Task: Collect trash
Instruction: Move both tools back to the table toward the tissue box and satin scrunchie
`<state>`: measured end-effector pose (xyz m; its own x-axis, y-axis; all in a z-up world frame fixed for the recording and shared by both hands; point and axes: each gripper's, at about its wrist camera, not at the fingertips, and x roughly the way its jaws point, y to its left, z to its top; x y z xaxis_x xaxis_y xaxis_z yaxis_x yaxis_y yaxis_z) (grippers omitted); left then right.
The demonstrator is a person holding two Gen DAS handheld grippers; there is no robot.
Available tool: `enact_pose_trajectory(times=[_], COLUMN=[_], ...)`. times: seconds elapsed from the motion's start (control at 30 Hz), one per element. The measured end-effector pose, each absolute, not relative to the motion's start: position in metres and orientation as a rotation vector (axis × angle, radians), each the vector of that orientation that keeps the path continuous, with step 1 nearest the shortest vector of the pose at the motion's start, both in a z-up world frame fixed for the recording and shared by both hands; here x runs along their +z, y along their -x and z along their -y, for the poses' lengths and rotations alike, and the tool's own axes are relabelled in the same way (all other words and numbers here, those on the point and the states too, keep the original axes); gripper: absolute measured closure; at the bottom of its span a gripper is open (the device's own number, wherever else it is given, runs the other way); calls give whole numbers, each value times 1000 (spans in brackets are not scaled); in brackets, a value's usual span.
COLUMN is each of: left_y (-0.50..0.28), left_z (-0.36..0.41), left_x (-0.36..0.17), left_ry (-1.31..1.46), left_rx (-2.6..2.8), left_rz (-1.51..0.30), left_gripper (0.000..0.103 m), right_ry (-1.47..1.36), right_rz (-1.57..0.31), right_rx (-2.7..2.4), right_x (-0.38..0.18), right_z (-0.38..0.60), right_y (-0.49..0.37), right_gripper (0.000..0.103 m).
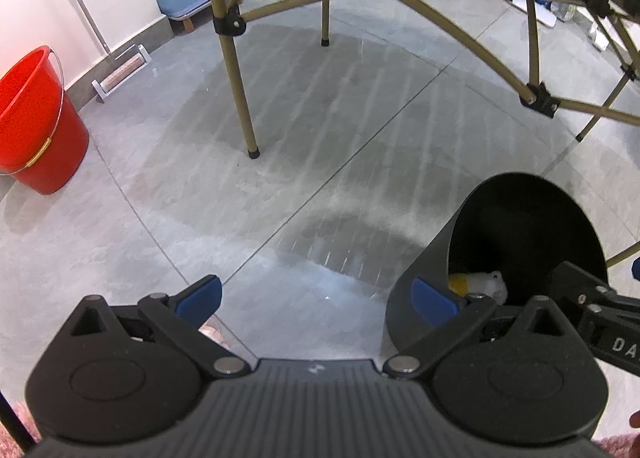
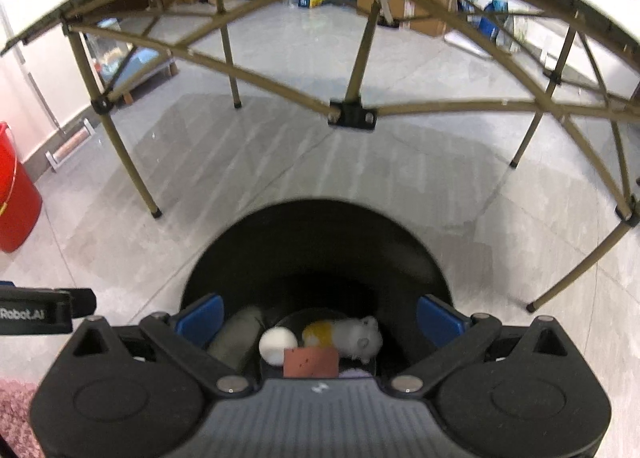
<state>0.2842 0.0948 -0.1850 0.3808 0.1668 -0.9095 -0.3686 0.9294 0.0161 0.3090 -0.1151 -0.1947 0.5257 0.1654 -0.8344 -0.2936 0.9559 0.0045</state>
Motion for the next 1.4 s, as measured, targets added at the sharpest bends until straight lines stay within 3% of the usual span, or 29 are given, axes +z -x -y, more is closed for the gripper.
enact_pose_trajectory(times=[0.8, 1.4], left_y=[-285, -327], left_z=[-65, -17], left_x=[-99, -38], left_ry=[245, 249], left_rx=[248, 128], left_rz=[-789, -627], left_gripper=[0, 0], right_ry=[38, -129], right_rz=[-495, -294], right_rx=[254, 125], right_x=[-91, -43], right_z=[165, 222], right_y=[-301, -351], right_gripper=[0, 0])
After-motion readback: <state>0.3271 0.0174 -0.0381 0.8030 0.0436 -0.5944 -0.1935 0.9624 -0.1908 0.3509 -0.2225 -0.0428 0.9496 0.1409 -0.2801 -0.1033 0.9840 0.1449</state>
